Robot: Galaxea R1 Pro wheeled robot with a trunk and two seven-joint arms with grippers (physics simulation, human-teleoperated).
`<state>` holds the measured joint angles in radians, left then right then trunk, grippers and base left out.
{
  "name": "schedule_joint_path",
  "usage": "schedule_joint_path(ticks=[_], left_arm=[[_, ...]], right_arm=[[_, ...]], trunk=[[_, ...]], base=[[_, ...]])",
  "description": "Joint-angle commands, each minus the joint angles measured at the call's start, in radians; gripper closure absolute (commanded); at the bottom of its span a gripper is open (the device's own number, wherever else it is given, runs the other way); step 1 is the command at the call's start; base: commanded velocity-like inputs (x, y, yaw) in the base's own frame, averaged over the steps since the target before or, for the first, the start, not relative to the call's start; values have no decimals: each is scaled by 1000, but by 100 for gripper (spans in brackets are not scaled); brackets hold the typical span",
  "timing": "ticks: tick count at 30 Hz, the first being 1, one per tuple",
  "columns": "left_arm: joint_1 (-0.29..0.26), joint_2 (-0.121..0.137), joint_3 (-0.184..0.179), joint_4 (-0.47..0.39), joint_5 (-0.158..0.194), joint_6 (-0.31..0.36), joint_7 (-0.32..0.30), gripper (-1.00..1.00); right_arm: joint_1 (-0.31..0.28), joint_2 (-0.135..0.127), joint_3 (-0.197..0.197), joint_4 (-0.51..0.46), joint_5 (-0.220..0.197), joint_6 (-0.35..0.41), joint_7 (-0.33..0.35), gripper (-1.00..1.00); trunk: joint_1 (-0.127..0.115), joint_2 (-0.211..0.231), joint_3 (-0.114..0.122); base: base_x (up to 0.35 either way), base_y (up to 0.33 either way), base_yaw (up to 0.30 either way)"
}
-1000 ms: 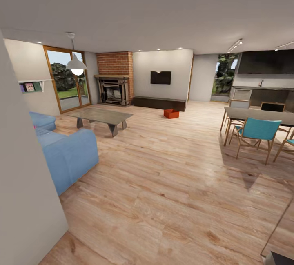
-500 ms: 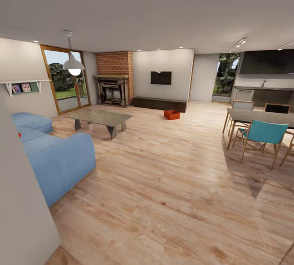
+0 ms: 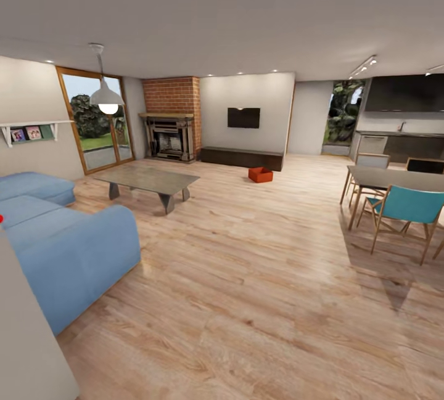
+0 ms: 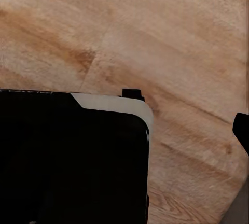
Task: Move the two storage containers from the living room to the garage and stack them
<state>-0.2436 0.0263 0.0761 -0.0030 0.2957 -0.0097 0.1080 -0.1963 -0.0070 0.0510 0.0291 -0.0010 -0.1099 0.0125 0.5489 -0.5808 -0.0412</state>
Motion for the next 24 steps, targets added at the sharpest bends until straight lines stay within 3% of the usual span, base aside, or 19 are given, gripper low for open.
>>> schedule_joint_path(ticks=[1, 24], left_arm=[[-1, 0, 7, 0, 0, -1, 1, -100], [0, 0, 8, 0, 0, -3, 2, -100]], right_arm=[[-2, -1, 5, 3, 0, -6, 1, -100], [-2, -2, 6, 3, -2, -5, 1, -100]], trunk=[[1, -1, -2], [1, -1, -2]], base=[[324, 0, 0], [324, 0, 0]])
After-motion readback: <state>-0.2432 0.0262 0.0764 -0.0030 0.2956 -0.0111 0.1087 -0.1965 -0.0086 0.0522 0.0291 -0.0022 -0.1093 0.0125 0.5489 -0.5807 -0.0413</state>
